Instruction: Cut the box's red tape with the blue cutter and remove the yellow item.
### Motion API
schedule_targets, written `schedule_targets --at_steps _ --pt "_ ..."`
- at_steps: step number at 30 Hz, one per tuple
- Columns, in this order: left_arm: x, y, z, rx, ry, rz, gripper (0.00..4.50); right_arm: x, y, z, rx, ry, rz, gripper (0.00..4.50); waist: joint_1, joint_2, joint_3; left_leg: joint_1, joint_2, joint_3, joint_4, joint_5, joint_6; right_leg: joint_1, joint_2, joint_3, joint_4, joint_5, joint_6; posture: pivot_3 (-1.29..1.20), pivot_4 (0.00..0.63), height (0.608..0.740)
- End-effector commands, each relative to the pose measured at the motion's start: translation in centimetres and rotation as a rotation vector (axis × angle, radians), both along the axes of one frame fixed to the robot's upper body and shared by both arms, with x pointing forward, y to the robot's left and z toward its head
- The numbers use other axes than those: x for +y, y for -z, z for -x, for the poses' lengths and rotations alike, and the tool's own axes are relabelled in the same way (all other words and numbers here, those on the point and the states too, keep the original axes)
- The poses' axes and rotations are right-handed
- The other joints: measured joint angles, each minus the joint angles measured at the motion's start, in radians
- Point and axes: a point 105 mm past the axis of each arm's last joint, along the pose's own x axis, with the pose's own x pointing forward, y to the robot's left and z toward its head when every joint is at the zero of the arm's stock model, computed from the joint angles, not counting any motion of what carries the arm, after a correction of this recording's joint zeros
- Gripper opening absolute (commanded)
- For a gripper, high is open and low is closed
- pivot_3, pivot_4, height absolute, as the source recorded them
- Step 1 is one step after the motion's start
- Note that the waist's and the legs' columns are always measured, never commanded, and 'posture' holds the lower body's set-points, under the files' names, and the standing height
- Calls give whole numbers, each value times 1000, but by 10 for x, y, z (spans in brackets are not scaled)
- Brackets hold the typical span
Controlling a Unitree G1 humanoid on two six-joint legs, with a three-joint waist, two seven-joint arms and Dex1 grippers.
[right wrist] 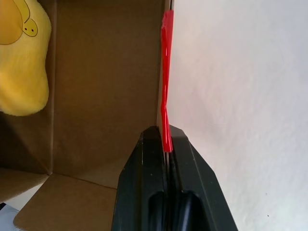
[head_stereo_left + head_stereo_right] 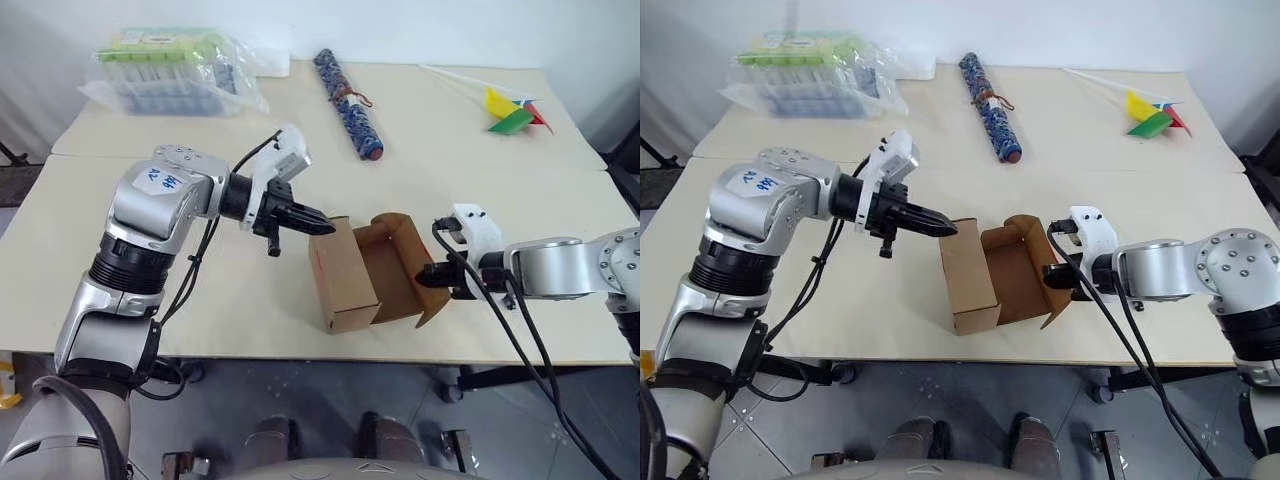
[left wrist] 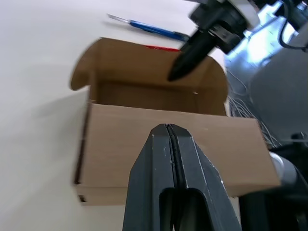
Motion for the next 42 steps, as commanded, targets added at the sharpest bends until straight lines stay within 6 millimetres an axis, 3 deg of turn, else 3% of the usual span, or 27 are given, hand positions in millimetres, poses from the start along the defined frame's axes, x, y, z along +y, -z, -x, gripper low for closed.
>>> schedule_targets --at_steps 1,4,10,19,30,32,37,42 --pt "-11 8 12 -4 82 -31 0 3 -6 0 -22 -6 -11 53 1 0 0 0 0 0 0 0 0 0 0 0 0 0 0 0 150 740" --pt "-13 23 7 -10 79 -67 0 4 -6 0 -24 -6 -13 53 3 0 0 0 0 0 1 0 0 1 0 0 0 0 0 0 150 740" --pt "-21 31 4 -17 102 -72 0 5 -5 2 -27 -12 -16 53 2 0 0 0 -1 -1 1 0 0 2 0 0 0 0 0 0 150 740" --pt "20 65 -6 -36 17 -258 0 0 -12 9 -66 -23 0 53 0 1 -1 3 0 -1 1 0 0 3 0 0 1 0 0 0 150 740" --pt "48 77 -3 -28 -92 -311 0 -9 -28 12 -112 -33 29 53 10 3 -2 18 6 -6 2 0 1 20 -1 1 -4 -1 -2 0 150 740" --pt "50 80 -3 -23 -112 -311 0 -7 -28 12 -113 -41 -1 53 14 4 -2 18 5 -5 3 0 2 20 -2 2 -4 -1 -3 0 150 740" --pt "52 91 -3 -10 -164 -303 0 -5 -4 15 -35 -15 -102 53 39 5 -4 19 4 -5 4 0 3 21 -3 2 -4 0 -3 0 150 740" --pt "49 95 -8 -18 -189 -294 0 -3 -1 12 -20 0 -176 53 31 1 0 13 4 -4 3 1 3 15 -3 3 -3 0 -3 0 150 740"
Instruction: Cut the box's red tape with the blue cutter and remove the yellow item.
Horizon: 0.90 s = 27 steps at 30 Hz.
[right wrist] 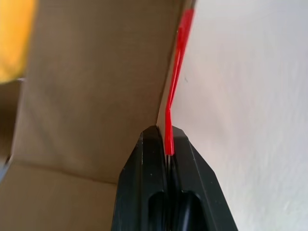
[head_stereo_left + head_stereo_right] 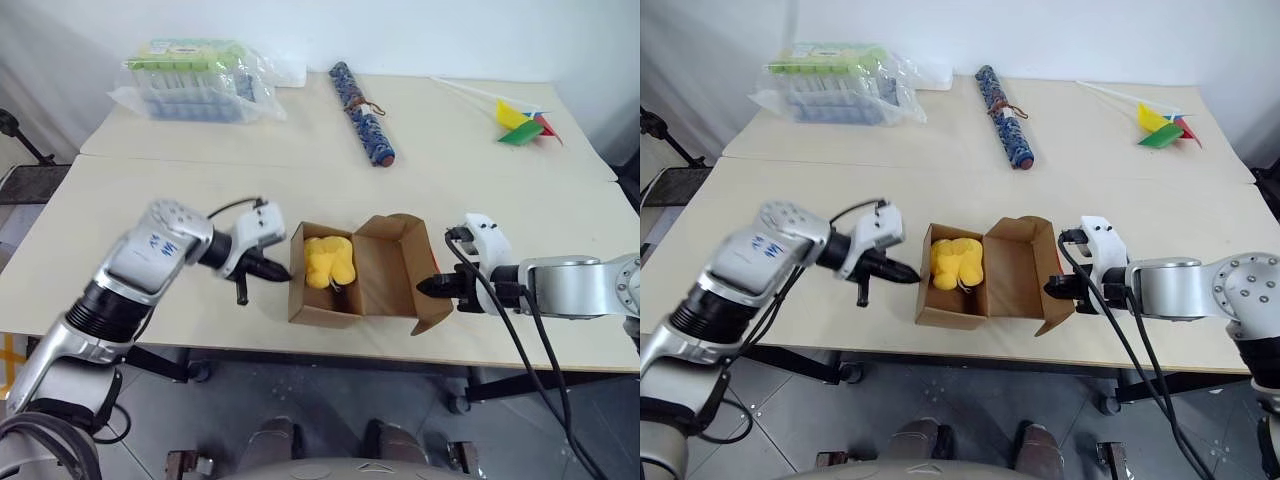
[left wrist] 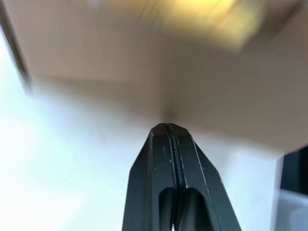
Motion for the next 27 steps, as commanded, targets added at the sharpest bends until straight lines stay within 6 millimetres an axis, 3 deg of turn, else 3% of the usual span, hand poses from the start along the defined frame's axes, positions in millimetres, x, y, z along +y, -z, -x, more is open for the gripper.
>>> schedule_targets --at_steps 1,9,14,18,22,25,27 --pt "-8 -9 -6 -65 7 8 0 2 -10 -4 -31 8 -70 53 -4 0 0 0 0 0 0 0 -1 0 0 -1 0 0 0 0 150 740" --pt "-21 -6 -13 -72 -11 49 0 9 -13 -8 -41 -11 -59 53 -9 0 0 0 1 0 -2 -1 -2 0 1 -4 0 0 0 0 150 740" --pt "-16 -14 -15 -64 -43 90 0 8 -14 -7 -44 -16 -19 53 -9 0 0 1 1 0 -2 -1 -2 0 1 -4 0 0 0 0 150 740" --pt "-5 -53 -17 -46 -70 211 0 4 -16 -7 -51 -7 1 53 -15 0 0 0 2 0 -2 -1 -2 0 1 -5 0 0 0 0 150 740" --pt "-8 -91 -17 -68 -38 292 0 2 -17 -8 -50 -3 19 53 -16 0 1 0 1 0 -2 -1 -2 0 1 -6 0 0 0 0 150 740" --pt "-23 -124 -22 -136 26 333 0 3 -18 -9 -55 -1 29 53 -17 0 1 -1 1 0 -2 -1 -2 0 1 -6 0 0 0 0 150 740" --pt "-39 -135 -22 -169 99 322 0 4 -18 -11 -57 1 30 53 -20 0 1 -1 1 2 -2 -1 -3 0 1 -7 0 0 0 0 150 740"
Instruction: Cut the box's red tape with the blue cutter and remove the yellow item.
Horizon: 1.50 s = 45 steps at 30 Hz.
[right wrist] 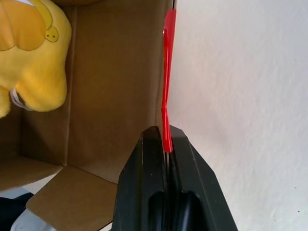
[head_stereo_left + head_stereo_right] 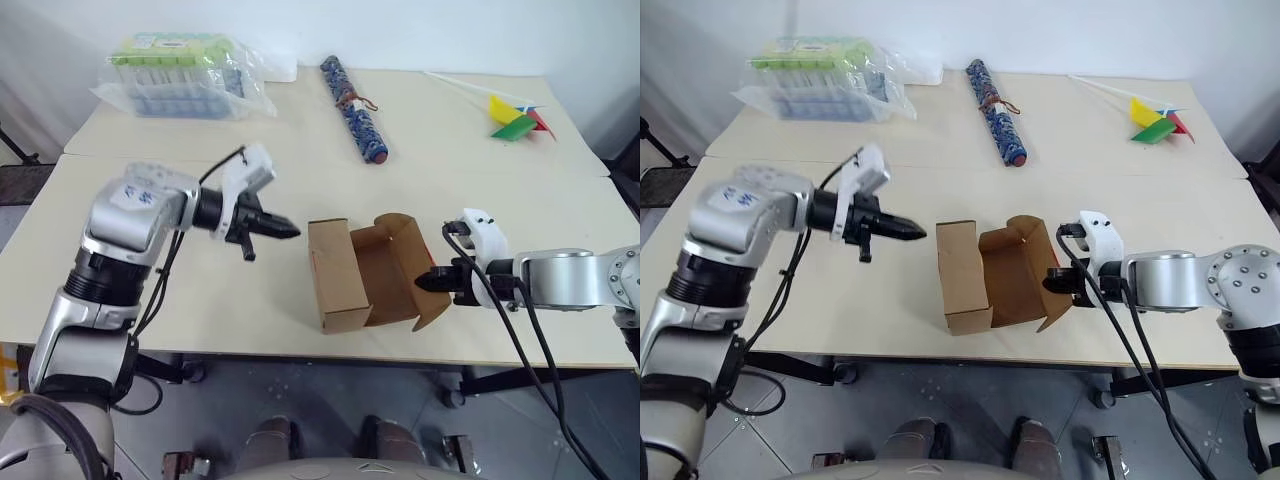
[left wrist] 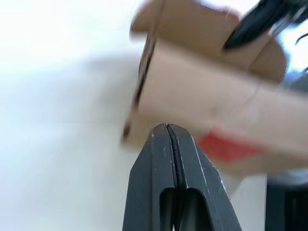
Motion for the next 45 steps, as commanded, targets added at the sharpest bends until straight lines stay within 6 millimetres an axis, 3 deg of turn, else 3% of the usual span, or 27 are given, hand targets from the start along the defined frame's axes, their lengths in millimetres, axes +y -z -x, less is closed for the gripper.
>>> schedule_targets --at_steps 1,4,8,16,25,36,45 --pt "-31 -22 5 -89 148 -14 0 2 -11 -2 -43 -3 15 53 -2 0 0 0 0 1 0 0 0 0 0 0 0 0 0 0 150 740" --pt "-46 -15 12 -83 241 -51 0 5 -11 -3 -49 -4 20 53 -8 0 0 0 0 3 -1 0 0 0 0 0 0 0 0 0 150 740" --pt "-51 2 14 -69 300 -125 0 8 -14 -5 -66 4 4 53 -18 0 0 0 0 3 -1 0 -1 -1 1 -1 0 0 0 0 150 740" --pt "-45 48 0 -101 305 -304 0 7 -35 -8 -148 20 -51 53 -14 0 0 0 1 4 -1 -1 -2 -2 2 0 0 0 0 0 150 740" --pt "-25 75 5 -72 278 -370 0 13 -49 0 -229 6 -206 53 -15 1 0 3 2 4 -1 -1 -2 0 1 1 3 0 0 0 150 740" --pt "9 89 16 -44 106 -365 0 -2 -35 15 -212 53 -349 53 -14 5 -4 9 3 -2 -1 -1 -1 5 1 3 2 0 -1 0 150 740" --pt "12 95 14 -38 11 -331 0 1 -18 19 -169 90 -505 53 19 10 -7 10 0 -1 1 0 2 7 -1 6 1 0 -1 0 150 740"
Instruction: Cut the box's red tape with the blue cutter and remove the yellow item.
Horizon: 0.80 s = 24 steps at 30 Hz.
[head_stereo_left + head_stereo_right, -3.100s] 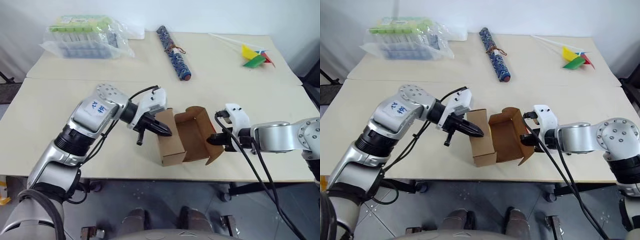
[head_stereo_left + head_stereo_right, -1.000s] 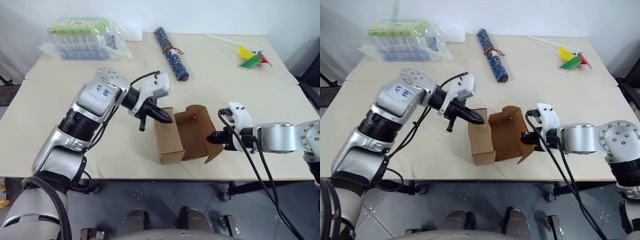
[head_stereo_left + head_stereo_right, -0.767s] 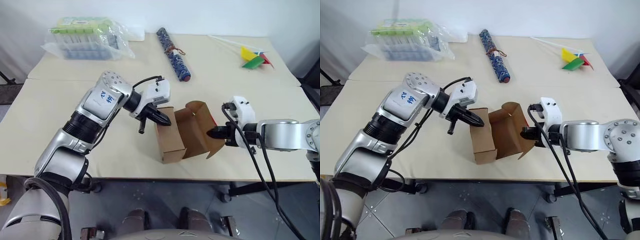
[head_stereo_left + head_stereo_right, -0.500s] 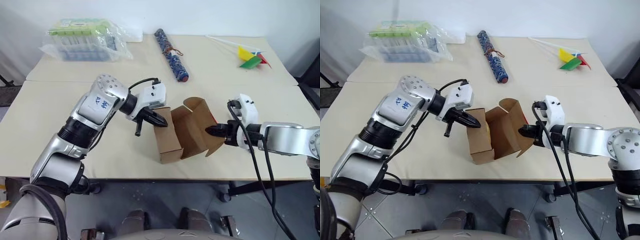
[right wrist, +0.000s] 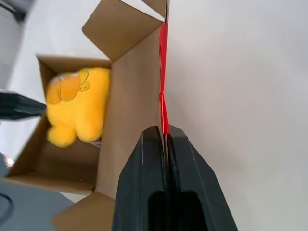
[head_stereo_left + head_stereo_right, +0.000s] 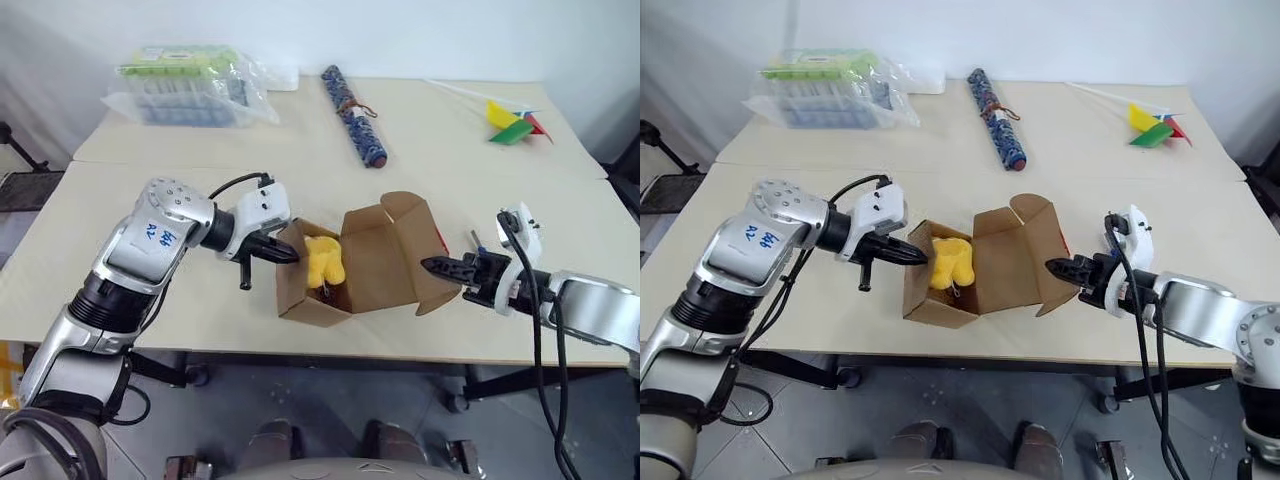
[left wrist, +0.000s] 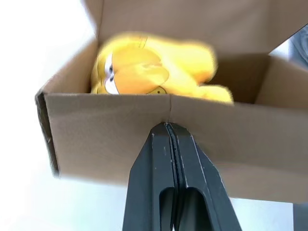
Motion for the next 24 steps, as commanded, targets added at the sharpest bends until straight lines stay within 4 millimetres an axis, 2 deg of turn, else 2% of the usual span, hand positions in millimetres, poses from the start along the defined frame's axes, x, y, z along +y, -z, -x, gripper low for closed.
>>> schedule_targets --at_steps 1,3,11,17,18,20,24 --pt "-9 20 2 43 -8 -9 0 9 -8 4 -38 -33 -67 53 1 -1 1 -2 0 0 0 0 0 -2 0 0 0 0 0 0 150 740" --pt "-11 23 0 43 -17 0 0 12 -4 3 -23 -34 -83 53 -1 -5 3 -6 0 0 1 0 1 -5 0 0 1 0 0 0 150 740" --pt "-20 27 -6 40 -39 35 0 20 12 3 38 -41 -93 53 -7 -5 3 -5 1 0 -2 -1 -1 -6 2 -2 1 0 0 0 150 740" --pt "-24 27 -8 40 -32 40 0 13 29 0 16 -22 121 53 -5 -5 3 -5 1 0 -1 -1 -1 -5 1 -2 1 0 0 0 150 740" --pt "-23 27 -8 41 -31 37 0 11 31 0 8 -26 155 237 -5 -5 3 -5 1 0 -1 -1 -1 -5 1 -2 1 0 0 0 150 740" --pt "-22 26 -8 42 -32 35 0 8 31 -2 -6 -23 183 237 -8 -5 3 -5 1 0 -1 -1 -1 -6 1 -2 1 0 0 0 150 740" --pt "-17 27 -10 44 -39 22 0 4 18 -3 -65 -38 202 237 -12 -5 3 -5 1 0 -1 -1 -1 -6 2 -2 1 0 0 0 150 740"
